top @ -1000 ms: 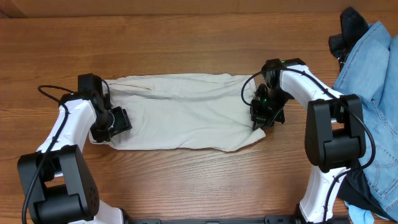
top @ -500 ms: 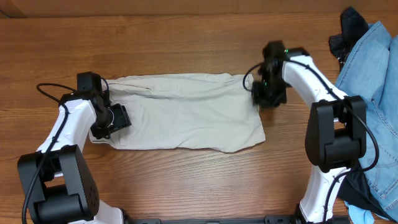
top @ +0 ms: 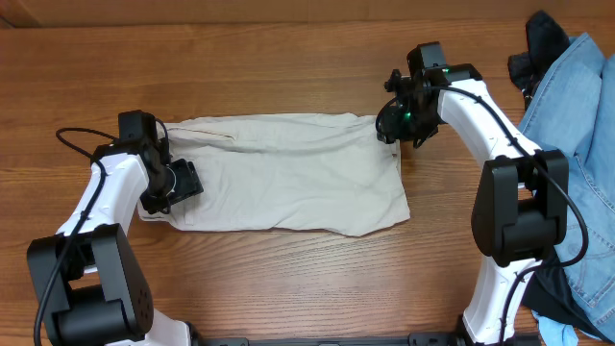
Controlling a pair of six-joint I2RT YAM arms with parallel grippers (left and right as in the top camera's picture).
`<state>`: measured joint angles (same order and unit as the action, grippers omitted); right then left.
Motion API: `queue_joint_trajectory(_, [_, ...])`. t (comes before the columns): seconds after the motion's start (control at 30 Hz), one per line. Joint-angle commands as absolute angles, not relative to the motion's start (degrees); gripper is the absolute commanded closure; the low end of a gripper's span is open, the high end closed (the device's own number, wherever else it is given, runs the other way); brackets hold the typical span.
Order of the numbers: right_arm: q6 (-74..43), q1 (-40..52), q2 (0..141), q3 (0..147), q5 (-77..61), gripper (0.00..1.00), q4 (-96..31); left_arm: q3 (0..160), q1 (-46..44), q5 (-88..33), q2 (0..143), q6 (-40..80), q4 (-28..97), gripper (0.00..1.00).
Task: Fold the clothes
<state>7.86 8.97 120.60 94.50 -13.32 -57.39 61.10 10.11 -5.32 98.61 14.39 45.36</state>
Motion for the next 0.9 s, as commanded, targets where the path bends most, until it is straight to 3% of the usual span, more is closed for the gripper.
queue_joint_trajectory(0.0, [15.49, 8.67, 118.67, 95.22, -20.12, 0.44, -56.82, 60.51, 10.09, -6.02, 99.33, 14.06, 44.93, 0.32])
queue_joint_trajectory(0.17, [17.85, 8.67, 118.69, 95.22, -22.24, 0.39, -54.96, 60.51, 10.09, -6.02, 99.33, 14.20, 44.99, 0.32])
queue_joint_trajectory(0.4, [18.02, 8.67, 119.44, 94.41, -22.28, 0.46, -52.58, 60.51, 10.09, -6.02, 99.33, 14.35, 45.19, 0.32])
queue_joint_trajectory(0.47, [18.04, 8.67, 119.90, 94.06, -22.41, 0.52, -52.62, 60.51, 10.09, -6.04, 99.33, 14.37, 45.19, 0.32])
queue_joint_trajectory(0.57, [18.02, 8.67, 120.03, 94.08, -22.41, 0.94, -52.42, 60.51, 10.09, -6.00, 99.33, 14.35, 45.17, 0.32])
queue_joint_trajectory(0.7, [14.98, 8.62, 120.01, 94.32, -21.37, 0.96, -50.11, 60.51, 10.09, -6.00, 99.33, 14.35, 45.25, 0.32])
queue_joint_trajectory(0.87, [0.97, 7.38, 120.01, 94.91, -7.51, 0.96, -44.21, 60.51, 10.09, -6.00, 99.33, 14.35, 45.36, 0.32])
